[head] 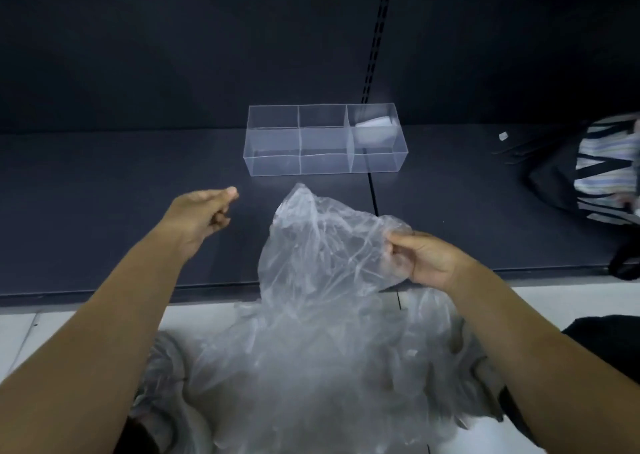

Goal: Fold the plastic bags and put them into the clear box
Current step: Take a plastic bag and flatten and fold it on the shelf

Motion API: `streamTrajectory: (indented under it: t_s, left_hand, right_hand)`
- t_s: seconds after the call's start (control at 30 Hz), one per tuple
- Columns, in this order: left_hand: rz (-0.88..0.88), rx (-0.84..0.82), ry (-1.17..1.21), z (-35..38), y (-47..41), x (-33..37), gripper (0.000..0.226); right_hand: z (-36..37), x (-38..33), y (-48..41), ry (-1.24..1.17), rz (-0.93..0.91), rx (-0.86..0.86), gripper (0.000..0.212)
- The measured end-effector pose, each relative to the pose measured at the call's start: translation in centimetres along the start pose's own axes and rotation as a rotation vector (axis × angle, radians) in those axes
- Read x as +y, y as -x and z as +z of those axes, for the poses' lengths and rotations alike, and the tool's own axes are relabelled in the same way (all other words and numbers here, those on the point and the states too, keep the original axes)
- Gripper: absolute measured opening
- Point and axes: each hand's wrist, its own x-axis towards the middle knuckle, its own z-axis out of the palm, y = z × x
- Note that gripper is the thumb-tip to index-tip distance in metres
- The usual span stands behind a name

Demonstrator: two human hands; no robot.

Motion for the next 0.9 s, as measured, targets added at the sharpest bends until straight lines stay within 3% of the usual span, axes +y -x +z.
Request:
streamTrajectory:
  t_s: [0.07,0.2,0.3,0.53,0.63,0.73,0.83,0.9]
  left_hand:
    - [-0.026,-0.034,0.040,0.5,-1.3,-0.5,0.017]
    - [0.007,-0.502,-0.060,3.6,-2.4,-1.8,0.063]
    - [-0.003,-0.650,-0.039,6.8,-2.7,-1.8,0.051]
    - [-0.102,-0.141,0.251,8.6,-5.8,-3.1,0.020]
    - [-0.144,-0.122,0.267,7.2,-6.2,-4.3,0.013]
    - [-0.174,-0.121,0.285,6.5,-6.0,-4.7,0.012]
    - [-0.196,-0.094,0.273,6.4,-5.9,-4.6,0.024]
    - [-0.216,-0.066,0.254,6.4,-5.8,-4.4,0.036]
  right_hand:
    - [-0.8,-1.1,-0.8,-0.070,-0.007,0.036,0.022]
    - [-1.4,-2.0,-2.6,-0.116,0.015,0.027,0.018]
    - [-1.4,-2.3,-3.7,-0.108,0.040,0.017,0.013]
    - [-3.8,-2.7,-4.5,-0.021,0.032,0.030,0.019]
    - [-4.9,-2.6,-4.8,-0.084,-0.007,0.043,0.032]
    - [-5.5,-2.4,-4.9,-0.078,-0.046,-0.084,0.042]
    - [-5.3,-2.5,-4.7,0.057,-0.098,-0.236,0.049]
    - [-4.9,-2.6,-5.0,0.200,-0.128,-0.243,0.047]
